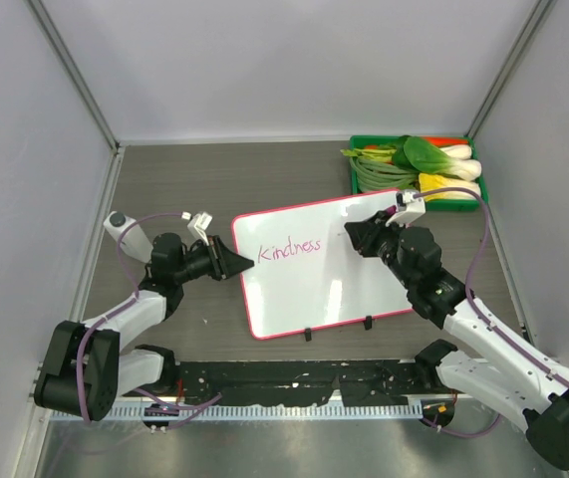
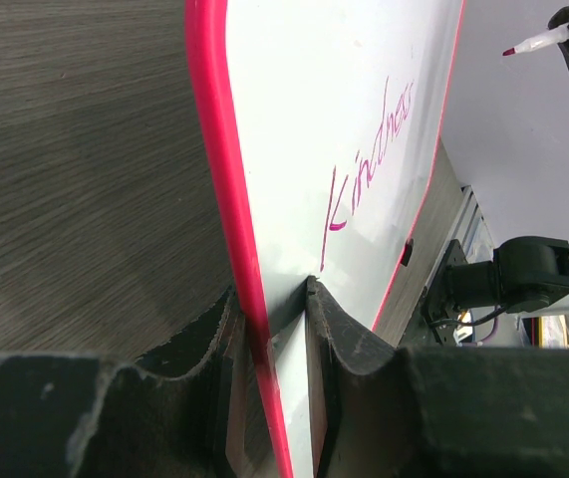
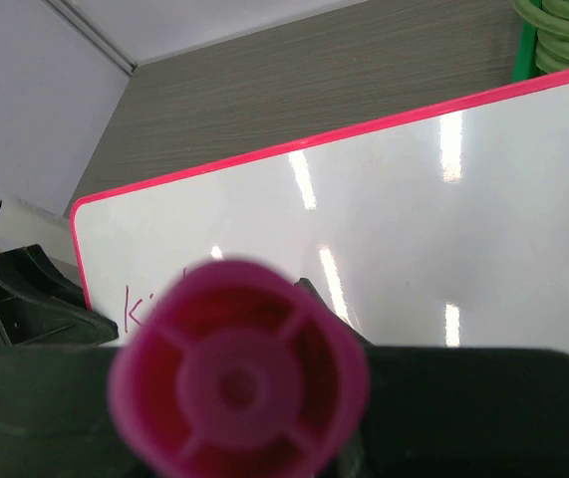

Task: Write a sentence on the whiteboard

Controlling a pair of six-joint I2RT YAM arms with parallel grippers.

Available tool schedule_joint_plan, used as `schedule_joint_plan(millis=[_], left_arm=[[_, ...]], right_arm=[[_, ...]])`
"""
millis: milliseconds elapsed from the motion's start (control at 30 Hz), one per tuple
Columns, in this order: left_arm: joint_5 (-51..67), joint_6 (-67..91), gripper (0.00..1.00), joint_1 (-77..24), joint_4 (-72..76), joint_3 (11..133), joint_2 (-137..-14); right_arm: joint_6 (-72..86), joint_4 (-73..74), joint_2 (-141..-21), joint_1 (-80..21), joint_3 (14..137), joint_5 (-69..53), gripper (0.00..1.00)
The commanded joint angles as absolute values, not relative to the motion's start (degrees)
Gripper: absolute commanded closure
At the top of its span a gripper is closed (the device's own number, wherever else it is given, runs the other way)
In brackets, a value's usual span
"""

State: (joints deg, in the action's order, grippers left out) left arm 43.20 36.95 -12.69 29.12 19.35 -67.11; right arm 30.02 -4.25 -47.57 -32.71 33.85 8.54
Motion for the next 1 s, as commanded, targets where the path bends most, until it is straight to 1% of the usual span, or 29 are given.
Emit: schedule_joint_plan(millis=[0,633,967], left_arm=[[43.07,32.87,1.0,-14.06,27.95,18.9,-67.76],[43.07,32.78,1.0,-14.15,27.77,19.07,-67.94],[43.07,32.96,1.0,-14.15,28.3,19.07,-68.38]], right_arm=[[29.09,-6.42,-46.67,-32.43,33.84,7.82,0.98],[27.51,-8.61,-46.58,-32.43,33.66,5.28,0.99],[25.05,-8.0,-49.31,-32.43,35.6,3.16,0.99]])
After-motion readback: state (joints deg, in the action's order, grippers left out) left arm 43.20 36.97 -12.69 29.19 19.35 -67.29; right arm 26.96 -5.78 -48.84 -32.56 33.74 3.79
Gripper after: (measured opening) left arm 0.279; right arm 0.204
